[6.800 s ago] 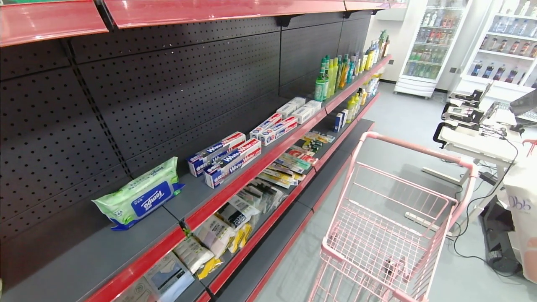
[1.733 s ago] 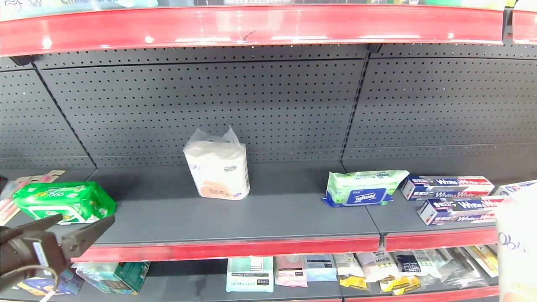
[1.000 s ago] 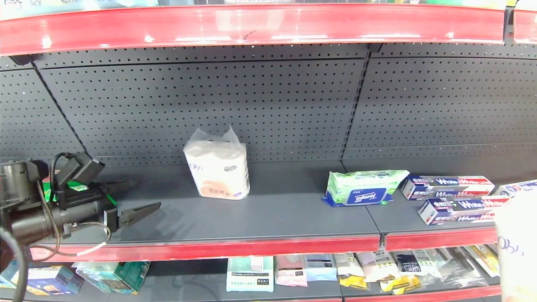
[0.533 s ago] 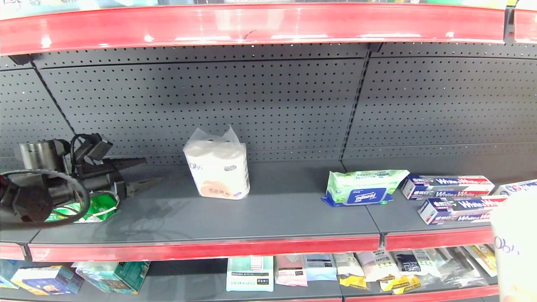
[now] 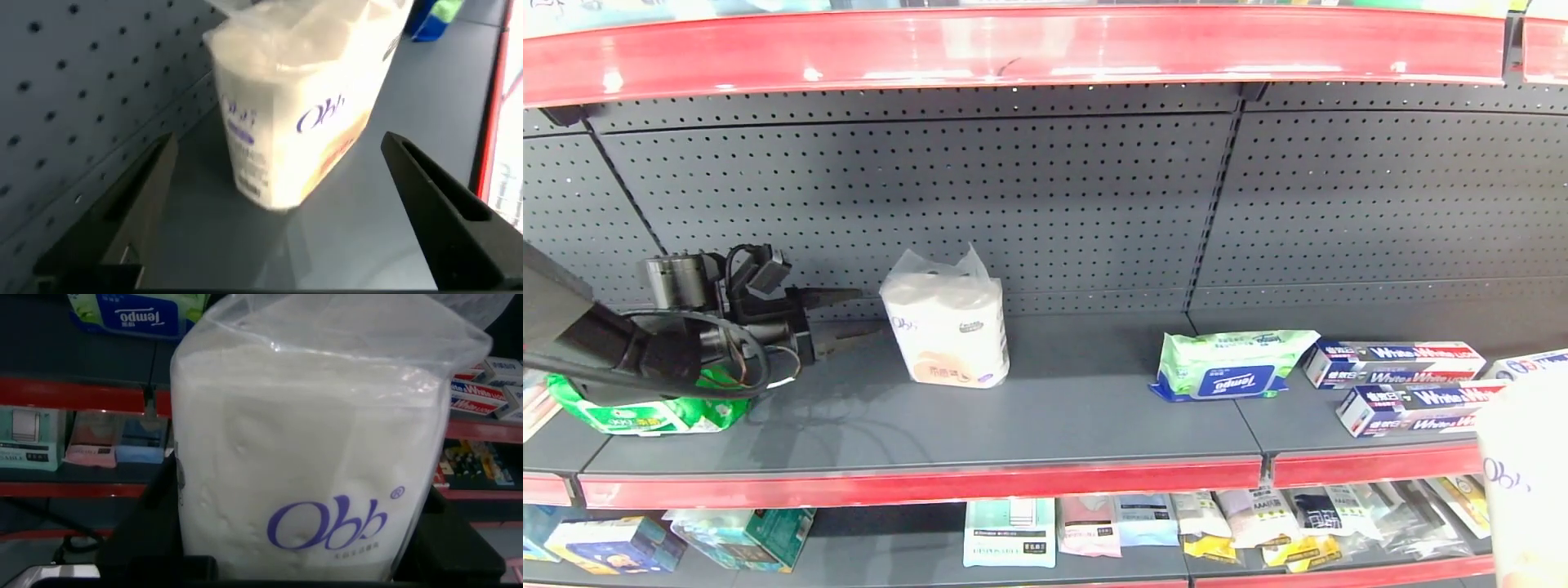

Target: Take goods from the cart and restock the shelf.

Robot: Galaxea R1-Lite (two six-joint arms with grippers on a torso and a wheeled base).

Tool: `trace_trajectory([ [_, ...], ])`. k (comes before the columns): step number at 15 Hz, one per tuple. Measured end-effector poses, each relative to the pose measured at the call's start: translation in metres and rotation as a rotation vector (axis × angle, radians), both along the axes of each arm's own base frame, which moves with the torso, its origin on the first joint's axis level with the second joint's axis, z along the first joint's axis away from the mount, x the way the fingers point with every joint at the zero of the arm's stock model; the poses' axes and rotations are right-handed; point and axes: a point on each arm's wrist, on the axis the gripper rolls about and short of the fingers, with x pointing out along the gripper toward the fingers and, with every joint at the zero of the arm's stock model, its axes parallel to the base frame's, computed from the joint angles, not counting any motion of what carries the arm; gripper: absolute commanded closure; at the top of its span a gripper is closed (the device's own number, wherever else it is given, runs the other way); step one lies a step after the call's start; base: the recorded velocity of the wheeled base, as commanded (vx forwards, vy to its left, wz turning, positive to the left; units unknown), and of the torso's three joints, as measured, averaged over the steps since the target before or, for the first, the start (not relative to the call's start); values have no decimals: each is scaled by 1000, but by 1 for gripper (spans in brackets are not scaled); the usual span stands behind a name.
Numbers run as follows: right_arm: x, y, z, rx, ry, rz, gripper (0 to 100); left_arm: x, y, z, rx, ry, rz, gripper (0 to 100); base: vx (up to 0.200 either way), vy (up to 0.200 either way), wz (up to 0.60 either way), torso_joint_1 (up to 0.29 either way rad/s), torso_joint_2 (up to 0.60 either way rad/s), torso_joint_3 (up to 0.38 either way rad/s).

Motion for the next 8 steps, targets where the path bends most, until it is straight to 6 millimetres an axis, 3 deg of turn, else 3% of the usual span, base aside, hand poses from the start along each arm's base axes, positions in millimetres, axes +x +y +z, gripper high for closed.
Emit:
trace_trajectory([
  [8,0,0,0,-17,10,-8,100,31,-14,-13,-47,1,-131,0,0,0,0,0,0,0],
])
